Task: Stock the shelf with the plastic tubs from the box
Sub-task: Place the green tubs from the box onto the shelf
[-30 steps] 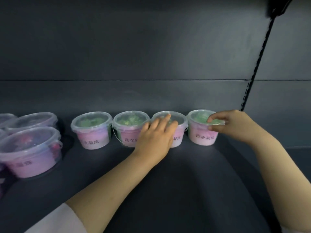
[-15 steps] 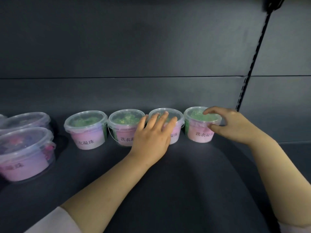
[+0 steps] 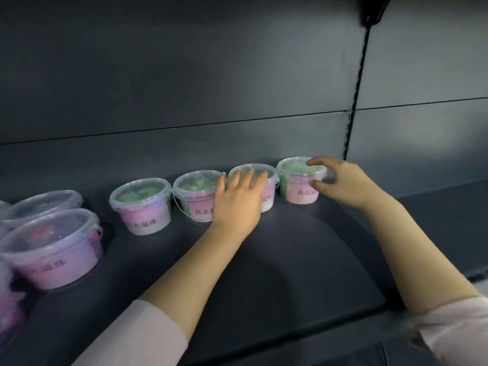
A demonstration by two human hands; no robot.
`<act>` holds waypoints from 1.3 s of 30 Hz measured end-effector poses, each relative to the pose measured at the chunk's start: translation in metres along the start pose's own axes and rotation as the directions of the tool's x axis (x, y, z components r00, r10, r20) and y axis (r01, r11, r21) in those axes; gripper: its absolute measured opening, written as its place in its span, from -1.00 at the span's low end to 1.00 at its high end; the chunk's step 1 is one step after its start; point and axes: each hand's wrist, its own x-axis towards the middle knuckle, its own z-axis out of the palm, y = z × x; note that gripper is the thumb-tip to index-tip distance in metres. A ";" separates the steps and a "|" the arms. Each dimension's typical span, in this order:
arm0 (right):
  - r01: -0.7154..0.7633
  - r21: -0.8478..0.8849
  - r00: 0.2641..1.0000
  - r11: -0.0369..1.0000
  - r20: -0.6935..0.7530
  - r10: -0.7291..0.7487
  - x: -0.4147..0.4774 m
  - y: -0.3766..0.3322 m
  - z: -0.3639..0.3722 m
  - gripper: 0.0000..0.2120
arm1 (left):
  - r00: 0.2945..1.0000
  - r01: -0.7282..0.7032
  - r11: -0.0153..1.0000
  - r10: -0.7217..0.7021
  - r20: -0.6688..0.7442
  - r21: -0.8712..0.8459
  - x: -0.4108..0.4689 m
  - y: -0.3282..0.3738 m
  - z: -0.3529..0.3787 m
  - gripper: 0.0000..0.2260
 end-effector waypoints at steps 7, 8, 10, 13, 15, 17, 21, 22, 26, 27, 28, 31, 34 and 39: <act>-0.041 -0.250 0.974 0.967 -0.225 -0.017 -0.121 -0.082 -0.063 -0.67 | 0.996 -0.035 0.972 0.015 -0.087 -0.234 -0.047 0.000 -0.101 -0.62; -0.071 -0.278 0.967 0.958 -0.256 -0.002 -0.142 -0.096 -0.071 -0.67 | 0.993 -0.063 0.964 0.035 -0.112 -0.258 -0.060 0.001 -0.116 -0.63; -0.134 -0.331 0.949 0.934 -0.315 0.025 -0.185 -0.121 -0.085 -0.67 | 0.983 -0.117 0.950 0.070 -0.168 -0.290 -0.086 0.004 -0.143 -0.62; -0.210 -0.387 0.914 0.898 -0.405 0.039 -0.246 -0.150 -0.097 -0.68 | 0.969 -0.170 0.929 0.096 -0.228 -0.328 -0.125 0.013 -0.178 -0.62; -0.261 -0.390 0.892 0.883 -0.447 0.066 -0.285 -0.164 -0.102 -0.68 | 0.961 -0.190 0.920 0.103 -0.257 -0.343 -0.149 0.020 -0.195 -0.62; -0.307 -0.401 0.878 0.863 -0.470 0.094 -0.322 -0.173 -0.105 -0.67 | 0.949 -0.219 0.916 0.120 -0.291 -0.336 -0.171 0.029 -0.208 -0.63; -0.412 -0.409 0.843 0.814 -0.509 0.171 -0.385 -0.174 -0.107 -0.63 | 0.941 -0.254 0.888 0.135 -0.312 -0.382 -0.202 0.051 -0.226 -0.65; -0.439 -0.406 0.835 0.802 -0.513 0.197 -0.399 -0.172 -0.108 -0.62 | 0.942 -0.259 0.883 0.142 -0.303 -0.392 -0.208 0.058 -0.229 -0.65; -0.505 -0.371 0.810 0.779 -0.516 0.280 -0.451 -0.149 -0.110 -0.64 | 0.936 -0.311 0.853 0.198 -0.292 -0.419 -0.227 0.093 -0.236 -0.65; -0.521 -0.360 0.800 0.774 -0.520 0.298 -0.464 -0.141 -0.110 -0.65 | 0.933 -0.326 0.845 0.216 -0.288 -0.424 -0.232 0.103 -0.236 -0.66; -0.537 -0.352 0.792 0.767 -0.523 0.315 -0.476 -0.133 -0.111 -0.65 | 0.931 -0.341 0.835 0.235 -0.280 -0.432 -0.237 0.115 -0.234 -0.67; -0.590 -0.321 0.771 0.741 -0.498 0.398 -0.513 -0.106 -0.113 -0.63 | 0.922 -0.386 0.803 0.317 -0.222 -0.454 -0.255 0.156 -0.222 -0.68; -0.640 -0.290 0.748 0.712 -0.445 0.492 -0.554 -0.068 -0.115 -0.63 | 0.904 -0.418 0.768 0.405 -0.137 -0.486 -0.273 0.200 -0.208 -0.67; -0.728 -0.196 0.681 0.657 -0.326 0.656 -0.628 0.002 -0.115 -0.62 | 0.866 -0.405 0.737 0.498 0.030 -0.542 -0.311 0.272 -0.187 -0.64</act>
